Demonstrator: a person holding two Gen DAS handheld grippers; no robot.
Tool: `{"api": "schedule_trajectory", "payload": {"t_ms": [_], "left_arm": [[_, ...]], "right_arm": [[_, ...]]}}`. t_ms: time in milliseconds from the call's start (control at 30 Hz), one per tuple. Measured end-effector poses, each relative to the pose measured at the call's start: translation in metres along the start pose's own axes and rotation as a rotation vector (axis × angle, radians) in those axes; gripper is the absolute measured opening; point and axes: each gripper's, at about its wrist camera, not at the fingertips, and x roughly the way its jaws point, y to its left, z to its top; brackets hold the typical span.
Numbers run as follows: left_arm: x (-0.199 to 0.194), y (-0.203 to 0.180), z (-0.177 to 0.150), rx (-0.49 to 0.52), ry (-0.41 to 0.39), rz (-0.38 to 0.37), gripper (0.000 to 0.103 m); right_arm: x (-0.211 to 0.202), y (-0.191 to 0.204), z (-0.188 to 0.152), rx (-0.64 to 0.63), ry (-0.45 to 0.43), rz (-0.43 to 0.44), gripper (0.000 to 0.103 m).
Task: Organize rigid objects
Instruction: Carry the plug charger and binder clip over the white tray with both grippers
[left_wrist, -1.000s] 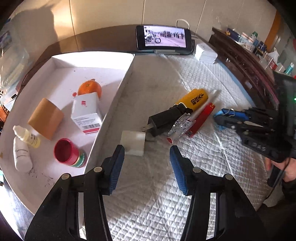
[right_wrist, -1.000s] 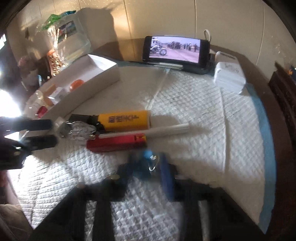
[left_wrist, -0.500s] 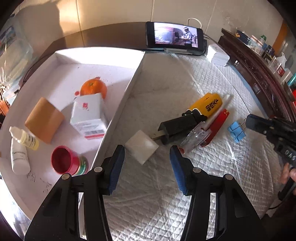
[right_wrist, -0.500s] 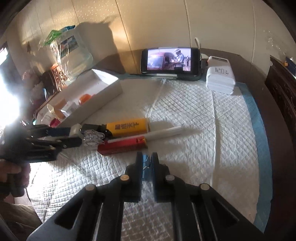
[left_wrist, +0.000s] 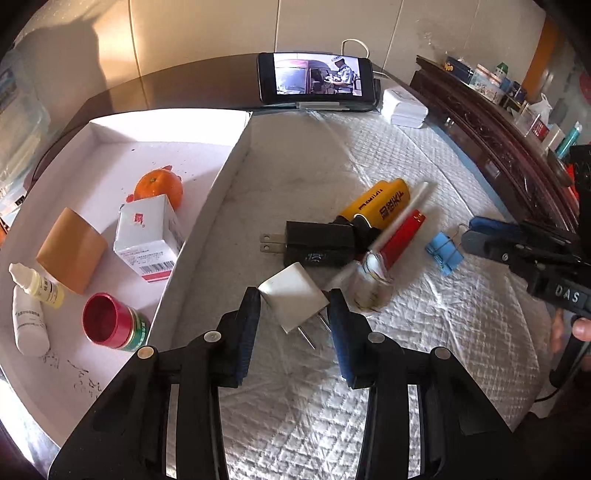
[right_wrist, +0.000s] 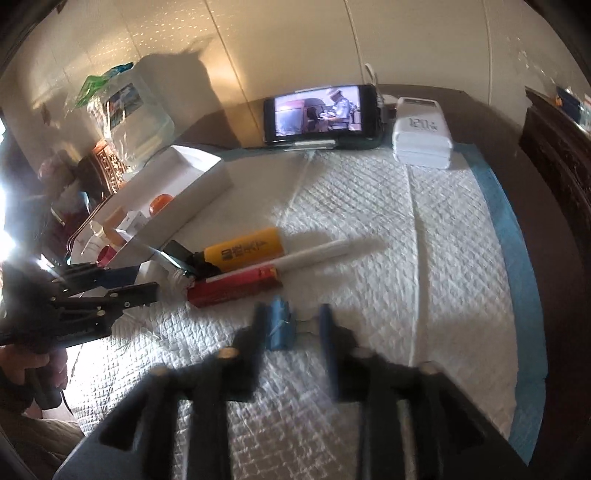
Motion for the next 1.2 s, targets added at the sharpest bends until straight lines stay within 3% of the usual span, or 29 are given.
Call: {"api": "schedule_trajectory", "payload": {"t_ms": [33, 267, 300, 333, 400, 633, 900, 1200], "left_arm": [[0.0, 0.001, -0.001, -0.003, 0.003, -0.001, 0.037], [-0.001, 0.008, -0.011, -0.04, 0.018, -0.009, 0.037], [-0.001, 0.009, -0.012, -0.044, 0.016, -0.01, 0.037], [-0.002, 0.01, -0.012, -0.047, 0.014, -0.011, 0.037], [-0.004, 0.011, -0.013, -0.051, 0.01, -0.015, 0.037], [-0.025, 0.005, -0.012, -0.024, -0.04, -0.017, 0.037], [-0.081, 0.001, 0.004, 0.019, -0.192, 0.032, 0.037], [-0.141, 0.031, 0.012, -0.066, -0.324, 0.086, 0.037]], "right_arm": [[0.001, 0.003, 0.001, -0.012, -0.007, -0.007, 0.061], [0.031, 0.022, -0.002, -0.143, 0.074, -0.061, 0.06], [0.031, 0.026, -0.005, -0.184, 0.055, -0.088, 0.055], [0.031, 0.03, -0.008, -0.219, 0.053, -0.096, 0.039], [0.029, 0.035, -0.009, -0.261, 0.056, -0.087, 0.019], [0.003, 0.02, -0.005, -0.165, 0.03, -0.009, 0.019], [-0.057, 0.013, 0.024, -0.049, -0.152, 0.055, 0.019], [-0.095, 0.019, 0.064, 0.028, -0.295, 0.154, 0.019]]}}
